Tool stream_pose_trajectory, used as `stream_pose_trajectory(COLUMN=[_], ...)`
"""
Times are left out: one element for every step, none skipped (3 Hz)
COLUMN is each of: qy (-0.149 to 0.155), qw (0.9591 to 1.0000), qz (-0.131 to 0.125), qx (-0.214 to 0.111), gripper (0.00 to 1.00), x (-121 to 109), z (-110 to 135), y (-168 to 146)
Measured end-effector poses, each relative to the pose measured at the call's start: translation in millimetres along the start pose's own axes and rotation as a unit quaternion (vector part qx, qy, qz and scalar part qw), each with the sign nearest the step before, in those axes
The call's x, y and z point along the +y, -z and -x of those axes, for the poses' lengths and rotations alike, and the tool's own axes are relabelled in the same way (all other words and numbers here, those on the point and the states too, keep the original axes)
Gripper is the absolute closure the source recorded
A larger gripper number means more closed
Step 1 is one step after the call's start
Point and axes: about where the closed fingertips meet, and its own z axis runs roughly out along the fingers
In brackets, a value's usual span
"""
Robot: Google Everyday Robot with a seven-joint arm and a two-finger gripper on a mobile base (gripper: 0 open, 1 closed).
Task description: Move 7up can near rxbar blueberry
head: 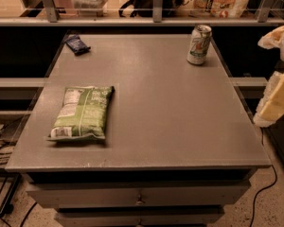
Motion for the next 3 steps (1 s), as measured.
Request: stream_pose_trajectory(qy=[-0.014,-0.024,-0.043], qw=[0.9989,0.9972,0.9949], qz=[-0.031,-0.057,-0.082], qx=[-0.032,-0.041,-0.040], gripper=[0.00,0.00,0.00], x=[-24.2,-61.2,-105.0], z=[-5.3,-9.1,-15.2], y=[-7.6,-22.3,-39.6])
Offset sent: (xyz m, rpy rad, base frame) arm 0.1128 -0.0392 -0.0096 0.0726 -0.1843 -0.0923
